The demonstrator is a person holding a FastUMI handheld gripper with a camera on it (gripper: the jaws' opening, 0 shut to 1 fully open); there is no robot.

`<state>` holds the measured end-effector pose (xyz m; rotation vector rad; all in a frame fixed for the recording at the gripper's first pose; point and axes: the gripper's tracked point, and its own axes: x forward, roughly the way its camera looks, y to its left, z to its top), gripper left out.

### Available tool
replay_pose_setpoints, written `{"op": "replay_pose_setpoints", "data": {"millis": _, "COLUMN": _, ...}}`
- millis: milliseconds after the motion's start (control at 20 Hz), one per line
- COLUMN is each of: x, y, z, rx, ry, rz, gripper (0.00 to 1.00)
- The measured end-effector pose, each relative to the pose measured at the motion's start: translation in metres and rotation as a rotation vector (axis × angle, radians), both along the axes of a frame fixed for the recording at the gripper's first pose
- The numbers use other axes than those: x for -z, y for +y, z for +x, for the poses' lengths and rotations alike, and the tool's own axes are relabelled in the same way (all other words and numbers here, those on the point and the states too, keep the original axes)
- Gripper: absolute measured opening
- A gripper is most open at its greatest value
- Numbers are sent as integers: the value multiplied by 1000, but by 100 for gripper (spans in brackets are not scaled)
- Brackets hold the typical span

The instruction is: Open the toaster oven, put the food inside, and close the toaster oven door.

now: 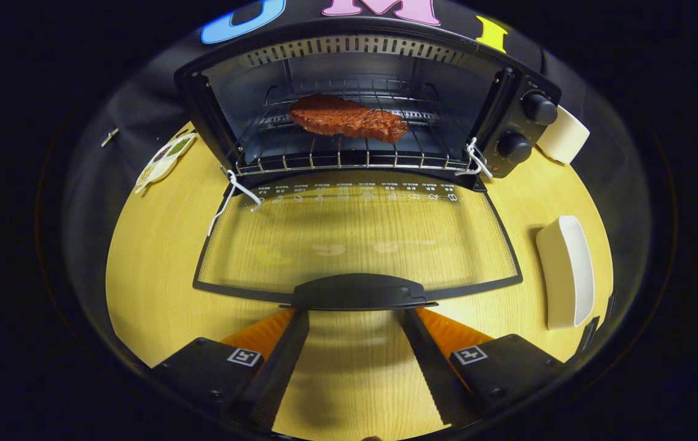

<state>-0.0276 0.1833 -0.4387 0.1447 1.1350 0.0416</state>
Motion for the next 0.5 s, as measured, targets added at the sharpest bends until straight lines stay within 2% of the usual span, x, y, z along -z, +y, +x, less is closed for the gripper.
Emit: {"op": "replay_pose_setpoints", "data": {"millis": 500, "x": -39, "y": -3, "z": 2, "rx": 20, "ry": -123, "rz": 28, "gripper": 97}}
